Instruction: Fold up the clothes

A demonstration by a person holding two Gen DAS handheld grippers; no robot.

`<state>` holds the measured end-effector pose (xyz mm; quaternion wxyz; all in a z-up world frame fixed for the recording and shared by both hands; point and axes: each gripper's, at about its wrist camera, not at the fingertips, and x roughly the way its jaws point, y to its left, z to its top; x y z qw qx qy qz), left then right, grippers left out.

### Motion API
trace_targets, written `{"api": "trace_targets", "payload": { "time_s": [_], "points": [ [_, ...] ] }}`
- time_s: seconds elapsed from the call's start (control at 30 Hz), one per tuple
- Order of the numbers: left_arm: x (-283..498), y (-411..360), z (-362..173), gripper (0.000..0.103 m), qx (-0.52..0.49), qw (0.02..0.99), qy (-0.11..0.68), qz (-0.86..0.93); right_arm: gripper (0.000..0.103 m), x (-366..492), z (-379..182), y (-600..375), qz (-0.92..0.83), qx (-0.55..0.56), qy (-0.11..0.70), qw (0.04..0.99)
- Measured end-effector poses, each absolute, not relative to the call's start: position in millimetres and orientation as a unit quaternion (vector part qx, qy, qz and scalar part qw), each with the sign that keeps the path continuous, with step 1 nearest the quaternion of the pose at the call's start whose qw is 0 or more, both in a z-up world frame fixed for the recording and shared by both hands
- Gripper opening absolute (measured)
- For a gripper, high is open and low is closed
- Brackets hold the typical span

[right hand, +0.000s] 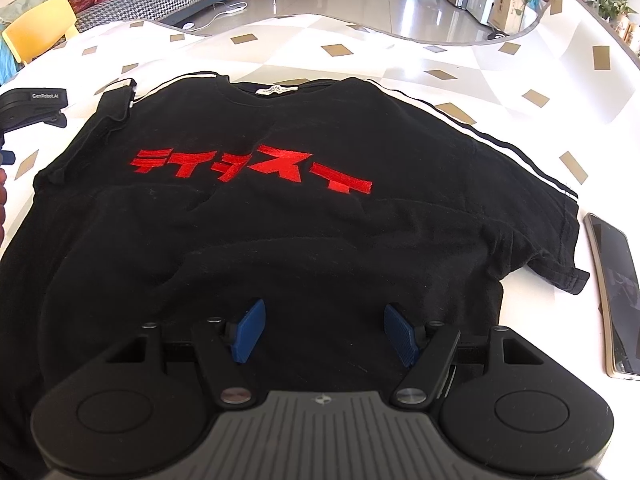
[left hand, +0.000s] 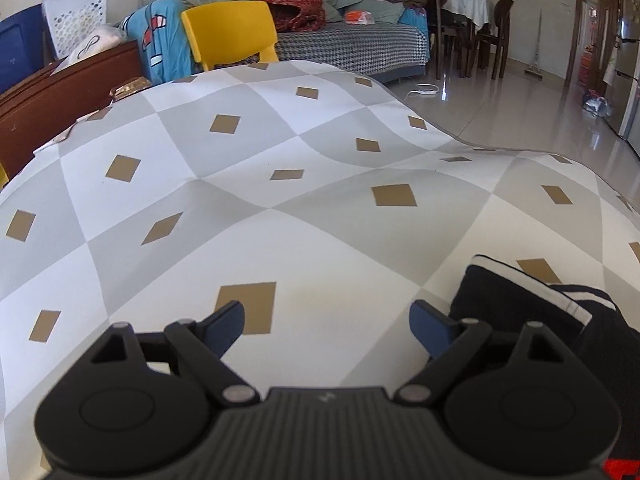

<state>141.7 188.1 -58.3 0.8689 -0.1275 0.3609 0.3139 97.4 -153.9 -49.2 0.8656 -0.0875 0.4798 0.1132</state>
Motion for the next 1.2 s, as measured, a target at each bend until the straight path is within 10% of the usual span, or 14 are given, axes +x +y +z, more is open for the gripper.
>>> {"api": "trace_targets", "payload": {
  "time_s": [1.2],
  "points": [
    [175.1,86.1,-73.8,0.095,-0.012,0.897,0.384,0.218,0.066,99.3,-49.2,-153.2,0.120,-0.088,0.478,0.866]
  ]
}}
